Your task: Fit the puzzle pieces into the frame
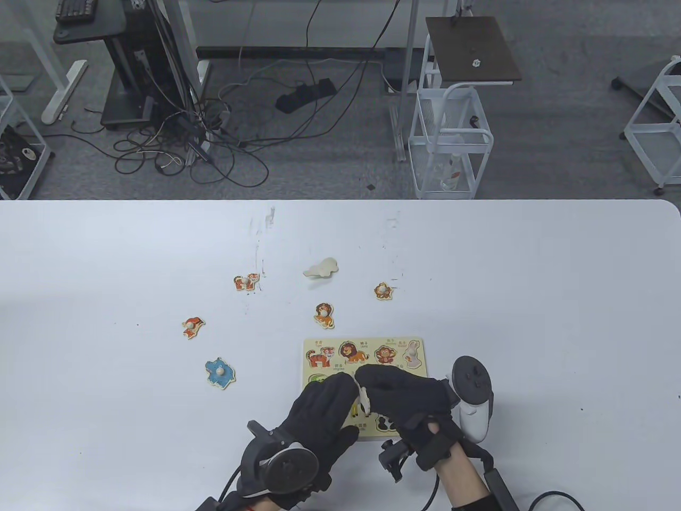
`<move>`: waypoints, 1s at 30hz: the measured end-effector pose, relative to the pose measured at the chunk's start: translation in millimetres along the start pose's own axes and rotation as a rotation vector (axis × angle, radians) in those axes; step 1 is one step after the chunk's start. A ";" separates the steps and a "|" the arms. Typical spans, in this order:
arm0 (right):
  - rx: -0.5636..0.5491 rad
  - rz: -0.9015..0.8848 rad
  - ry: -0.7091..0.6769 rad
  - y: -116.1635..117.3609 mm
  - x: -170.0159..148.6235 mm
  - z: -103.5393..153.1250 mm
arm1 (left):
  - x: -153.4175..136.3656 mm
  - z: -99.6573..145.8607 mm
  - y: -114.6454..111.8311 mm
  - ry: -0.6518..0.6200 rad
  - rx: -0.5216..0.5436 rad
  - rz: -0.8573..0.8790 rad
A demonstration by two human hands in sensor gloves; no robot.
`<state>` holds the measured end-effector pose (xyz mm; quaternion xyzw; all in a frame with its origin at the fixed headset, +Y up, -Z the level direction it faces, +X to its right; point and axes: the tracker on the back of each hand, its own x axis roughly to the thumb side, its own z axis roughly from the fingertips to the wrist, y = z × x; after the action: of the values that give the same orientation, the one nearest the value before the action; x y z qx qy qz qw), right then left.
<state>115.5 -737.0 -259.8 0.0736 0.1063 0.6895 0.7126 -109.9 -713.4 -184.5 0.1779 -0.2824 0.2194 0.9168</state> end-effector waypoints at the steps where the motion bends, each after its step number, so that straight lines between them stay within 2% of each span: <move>1: -0.001 -0.021 0.000 0.9 -1.7 -0.2 | 0.4 0.1 -0.2 0.000 0.009 -0.007; 6: 0.070 -0.109 0.037 6.8 -15.2 -0.2 | 0.5 -0.7 -1.4 0.013 0.054 -0.076; 16: 0.030 -0.209 0.053 2.4 -27.4 6.3 | 9.8 -9.4 0.0 -0.013 0.099 -0.140; 20: 0.011 -0.113 0.039 -5.7 -27.9 7.5 | 2.5 -11.1 3.5 0.027 0.101 -0.114; 24: -0.041 0.139 -0.053 -12.4 -16.5 7.6 | -9.8 -12.6 5.9 0.088 0.064 -0.017; 27: -0.071 0.251 -0.114 -15.3 -8.3 11.5 | -19.2 -13.0 4.7 0.134 -0.002 0.078; 30: -0.075 0.289 -0.153 -16.8 -1.7 15.4 | -25.5 -14.6 1.9 0.166 -0.073 0.160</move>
<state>135.6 -738.6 -249.1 0.1139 0.0145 0.7809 0.6141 -123.4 -712.9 -210.7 0.1023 -0.2264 0.2955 0.9225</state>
